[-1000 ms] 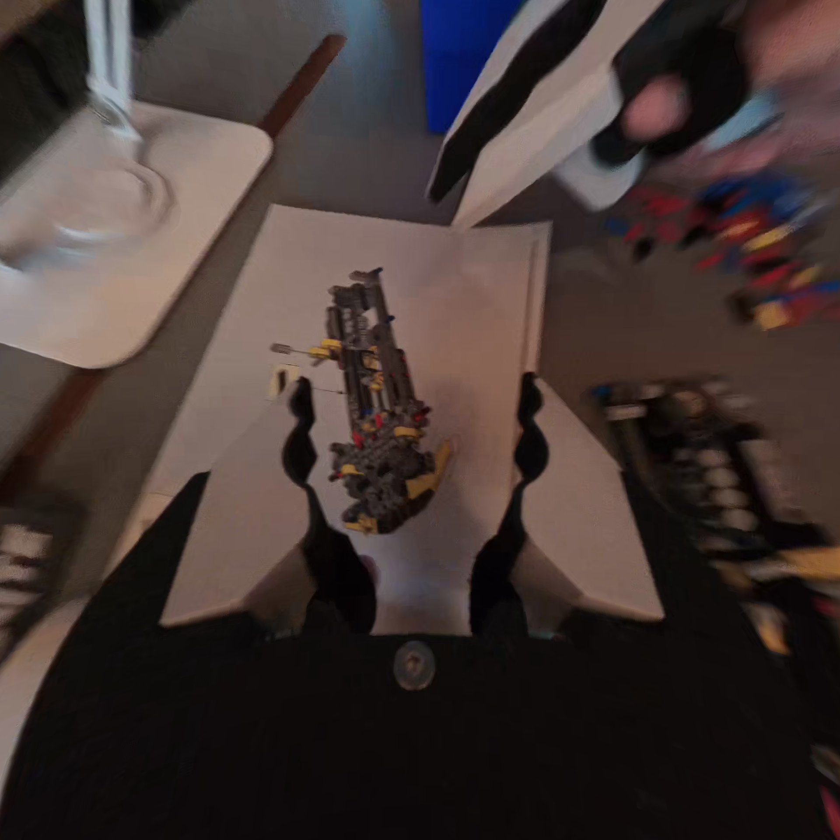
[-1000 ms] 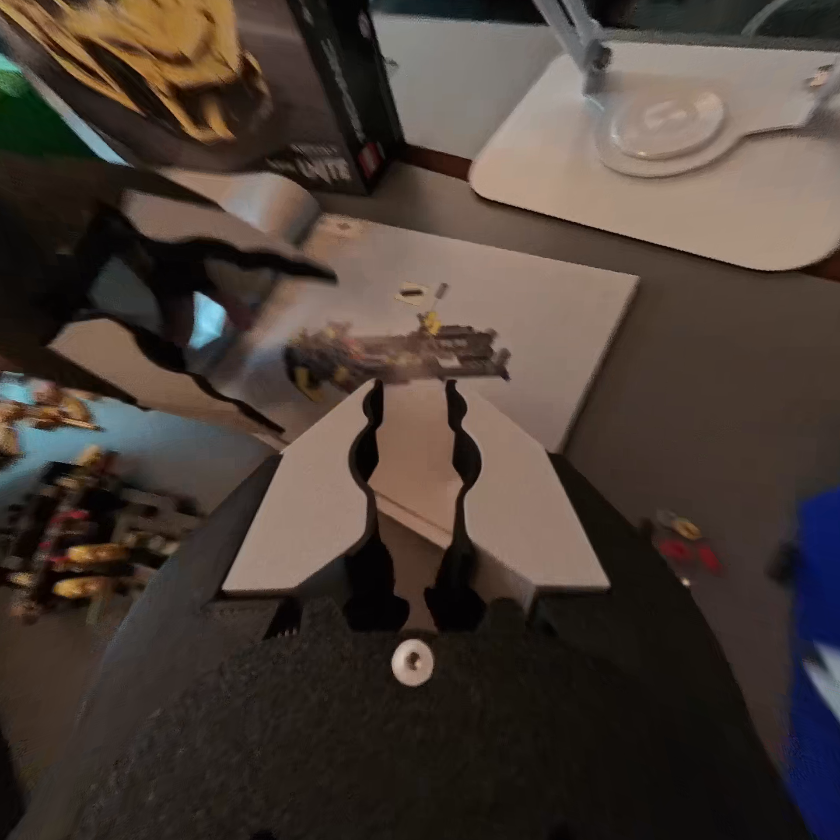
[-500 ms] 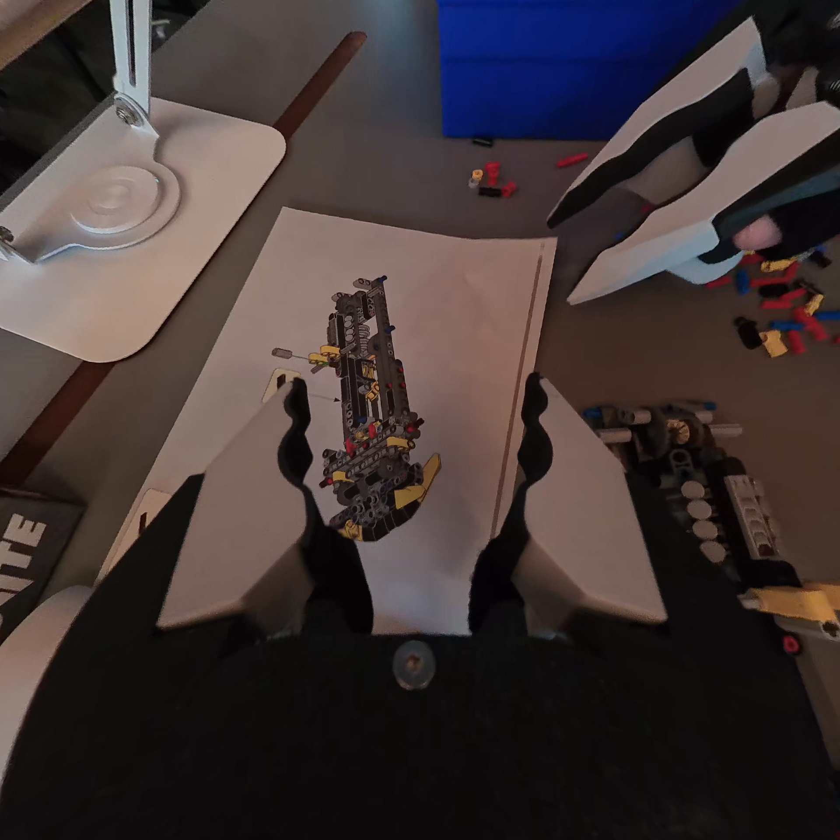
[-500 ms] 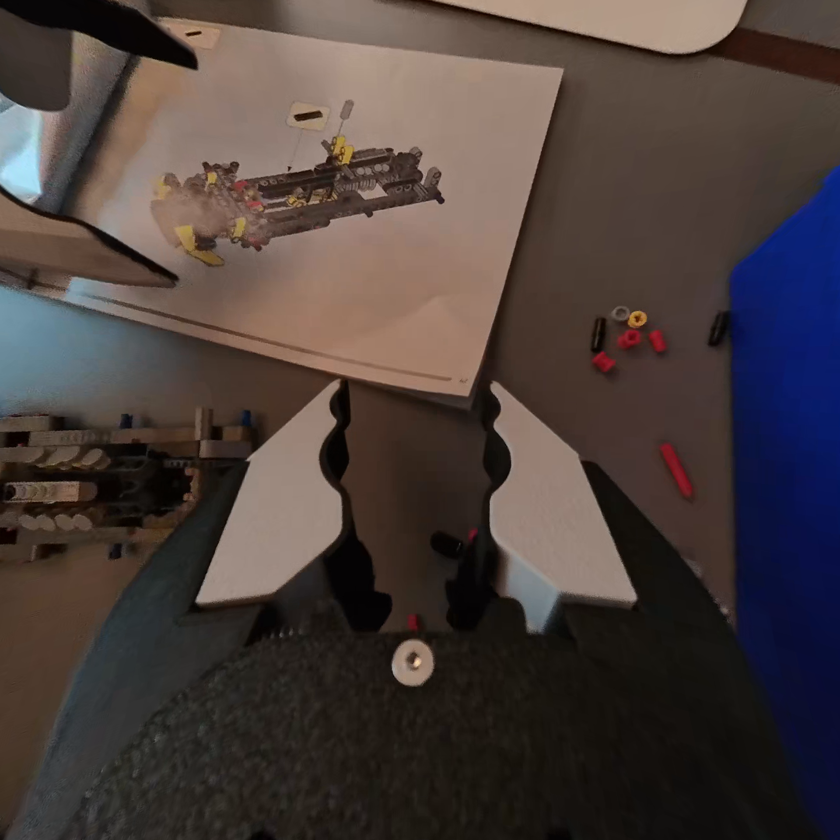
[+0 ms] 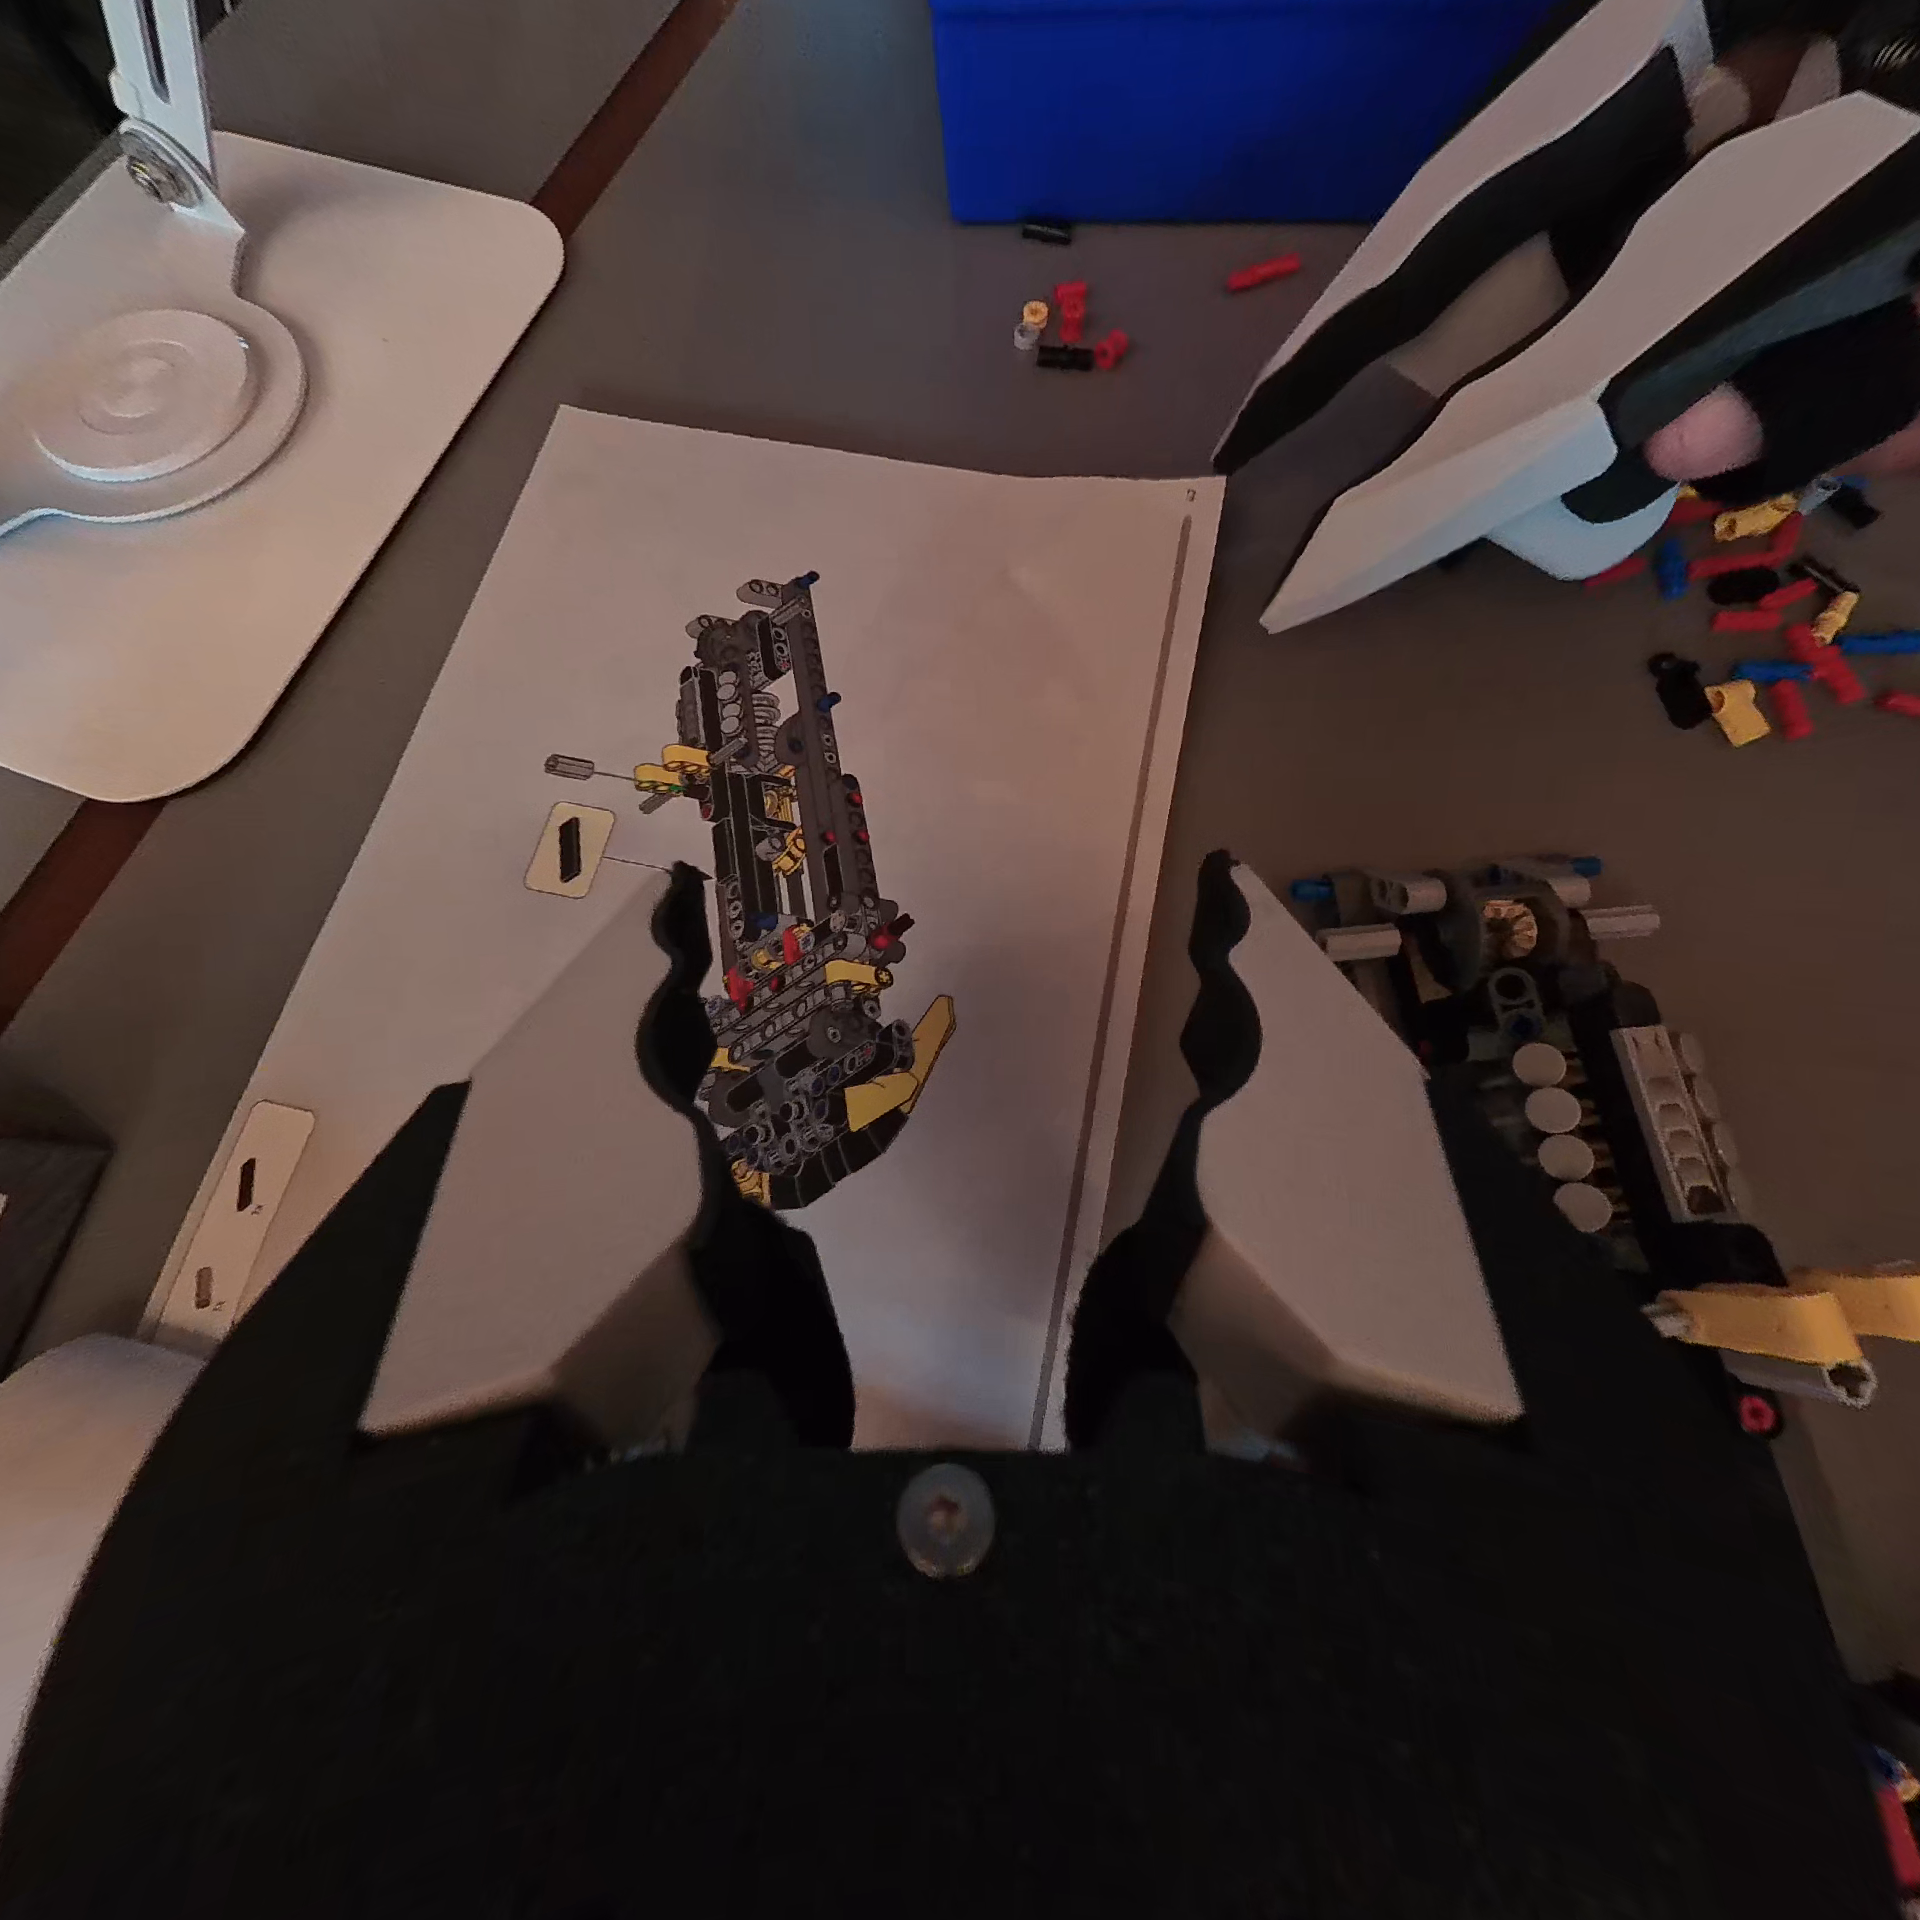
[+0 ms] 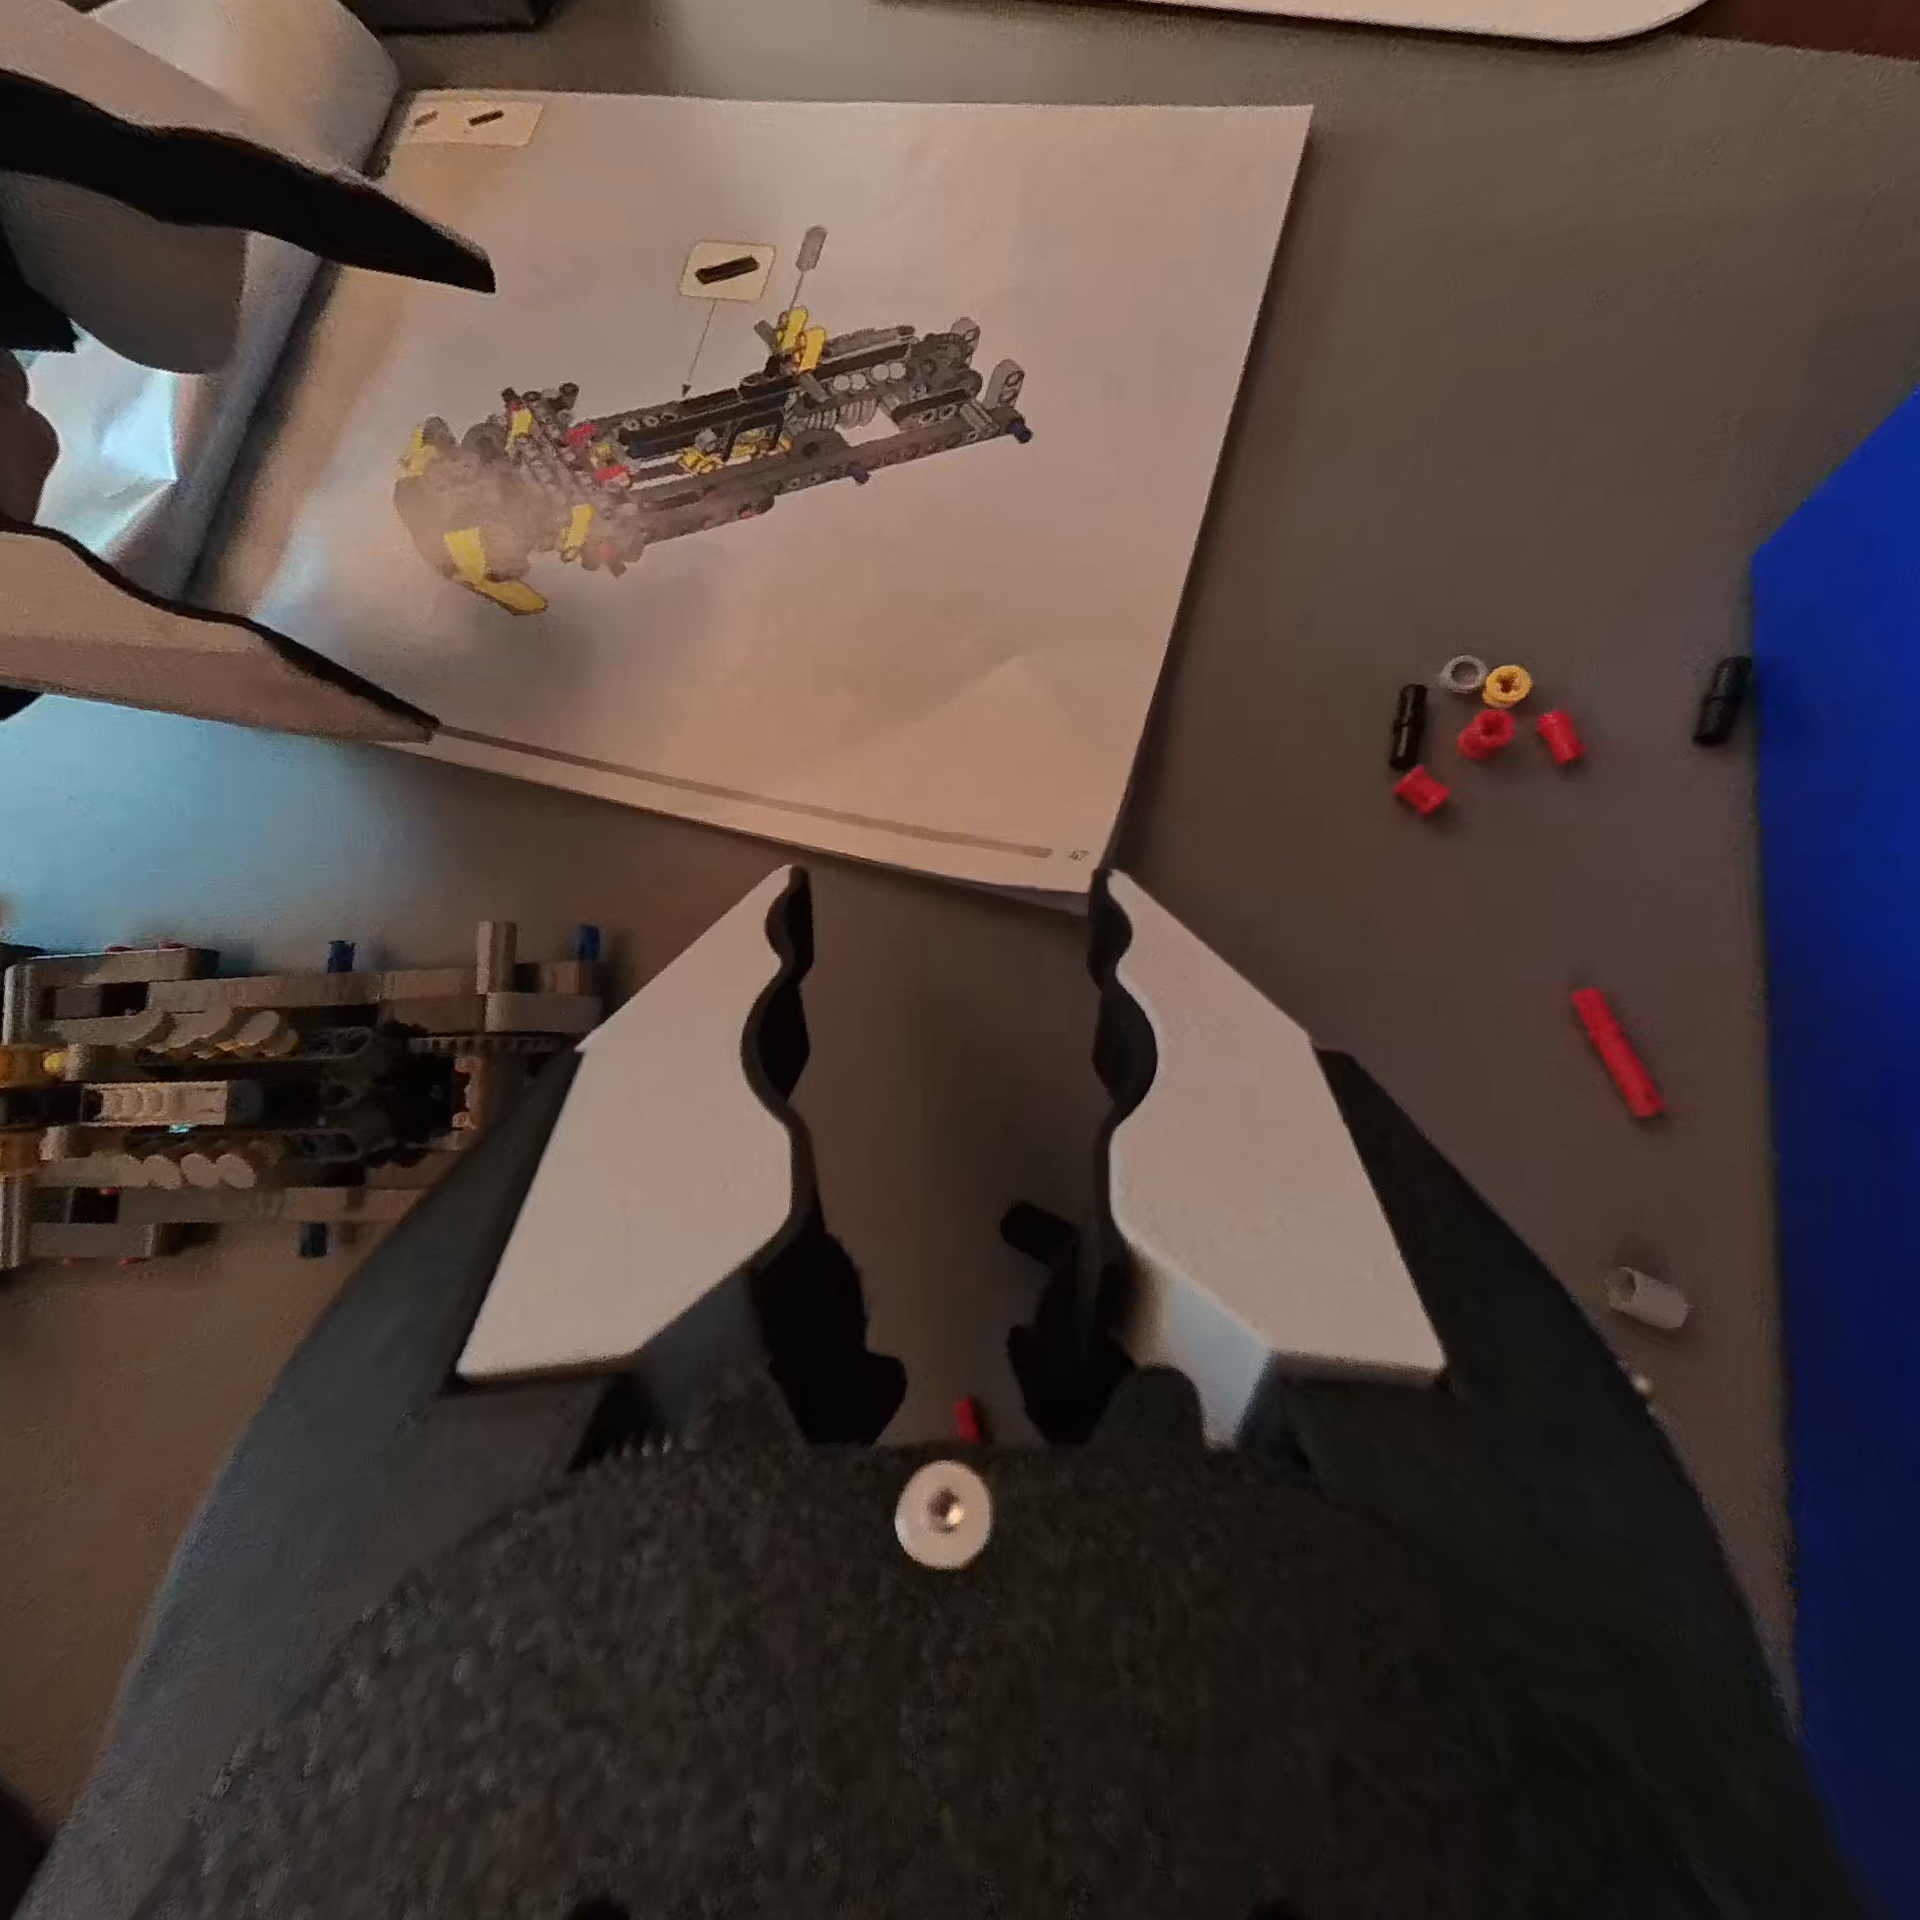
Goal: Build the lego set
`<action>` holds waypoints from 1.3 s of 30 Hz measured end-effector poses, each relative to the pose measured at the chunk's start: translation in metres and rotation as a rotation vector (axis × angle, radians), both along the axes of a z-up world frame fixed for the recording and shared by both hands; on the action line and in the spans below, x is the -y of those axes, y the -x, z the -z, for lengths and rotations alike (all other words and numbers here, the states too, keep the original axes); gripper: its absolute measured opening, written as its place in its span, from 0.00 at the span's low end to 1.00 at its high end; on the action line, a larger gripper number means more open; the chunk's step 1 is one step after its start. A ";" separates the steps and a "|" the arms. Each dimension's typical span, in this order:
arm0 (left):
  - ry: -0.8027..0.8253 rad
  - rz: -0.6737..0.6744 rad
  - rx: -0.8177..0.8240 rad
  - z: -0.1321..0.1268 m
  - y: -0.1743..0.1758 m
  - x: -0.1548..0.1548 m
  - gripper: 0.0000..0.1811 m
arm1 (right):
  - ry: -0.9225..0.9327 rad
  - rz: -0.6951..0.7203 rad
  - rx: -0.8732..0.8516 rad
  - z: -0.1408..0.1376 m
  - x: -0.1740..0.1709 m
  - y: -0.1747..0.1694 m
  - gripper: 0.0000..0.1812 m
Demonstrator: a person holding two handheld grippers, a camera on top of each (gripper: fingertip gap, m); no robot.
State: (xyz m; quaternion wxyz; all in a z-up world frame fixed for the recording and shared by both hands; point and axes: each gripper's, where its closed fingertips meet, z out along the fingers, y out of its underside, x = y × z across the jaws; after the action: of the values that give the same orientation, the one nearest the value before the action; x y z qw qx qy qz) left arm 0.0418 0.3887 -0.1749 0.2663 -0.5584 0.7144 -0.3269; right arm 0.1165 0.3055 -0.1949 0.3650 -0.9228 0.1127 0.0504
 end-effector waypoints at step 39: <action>0.014 -0.011 -0.103 0.009 0.004 0.001 0.40 | 0.039 0.053 0.221 0.005 0.002 -0.018 0.20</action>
State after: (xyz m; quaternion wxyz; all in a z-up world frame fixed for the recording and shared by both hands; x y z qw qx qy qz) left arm 0.0378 0.3876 -0.1840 0.2271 -0.5803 0.7218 -0.3013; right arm 0.1344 0.3036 -0.1996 0.3583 -0.9264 0.0972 -0.0635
